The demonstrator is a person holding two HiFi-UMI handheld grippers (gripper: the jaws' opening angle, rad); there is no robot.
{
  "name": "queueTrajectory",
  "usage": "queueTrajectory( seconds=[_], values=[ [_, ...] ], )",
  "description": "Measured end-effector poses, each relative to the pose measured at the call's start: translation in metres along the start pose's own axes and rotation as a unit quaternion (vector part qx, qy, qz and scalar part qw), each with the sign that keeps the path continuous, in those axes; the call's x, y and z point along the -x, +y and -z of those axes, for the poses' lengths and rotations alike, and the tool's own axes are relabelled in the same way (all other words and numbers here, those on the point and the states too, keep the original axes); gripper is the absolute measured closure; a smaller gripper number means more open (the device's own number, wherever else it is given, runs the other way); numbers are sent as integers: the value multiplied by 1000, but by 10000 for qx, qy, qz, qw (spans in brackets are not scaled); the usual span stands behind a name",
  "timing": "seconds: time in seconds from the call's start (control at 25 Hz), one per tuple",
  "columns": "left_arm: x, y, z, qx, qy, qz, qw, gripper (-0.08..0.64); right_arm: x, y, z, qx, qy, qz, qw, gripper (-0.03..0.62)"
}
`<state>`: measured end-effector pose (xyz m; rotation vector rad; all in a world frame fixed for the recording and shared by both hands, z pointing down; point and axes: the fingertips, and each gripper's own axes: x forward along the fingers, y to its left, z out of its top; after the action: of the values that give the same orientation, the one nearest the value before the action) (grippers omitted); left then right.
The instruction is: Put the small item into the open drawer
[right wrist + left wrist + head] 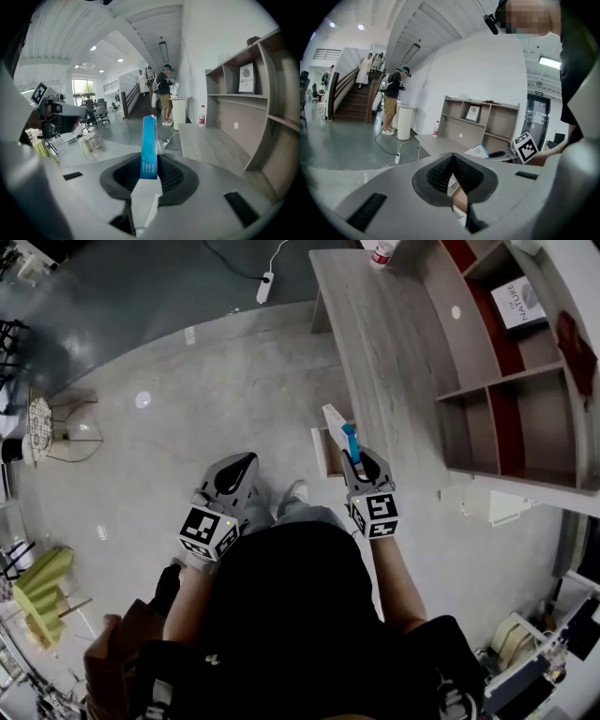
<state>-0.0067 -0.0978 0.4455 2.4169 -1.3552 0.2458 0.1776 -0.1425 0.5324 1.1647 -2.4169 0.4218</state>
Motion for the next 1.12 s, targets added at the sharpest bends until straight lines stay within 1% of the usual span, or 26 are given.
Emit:
queueTrajectory(
  seconds=[0.28, 0.52, 0.76, 0.96, 1.12],
  values=[
    [5, 21, 3, -37, 204, 32, 9998, 558, -24, -6, 23, -114, 383, 310, 9987, 491],
    [11, 34, 10, -62, 398, 26, 9992, 558, -41, -21, 65, -144, 907, 689, 9934, 491],
    [24, 37, 18, -52, 549, -34, 9985, 558, -53, -29, 114, -227, 1506, 917, 9841, 491],
    [18, 40, 41, -15, 718, -107, 9974, 558, -78, -41, 168, 1, 1992, 1021, 9746, 491],
    [33, 37, 43, 33, 823, -185, 9964, 558, -81, -44, 192, 226, 2345, 1128, 9653, 491]
  ],
)
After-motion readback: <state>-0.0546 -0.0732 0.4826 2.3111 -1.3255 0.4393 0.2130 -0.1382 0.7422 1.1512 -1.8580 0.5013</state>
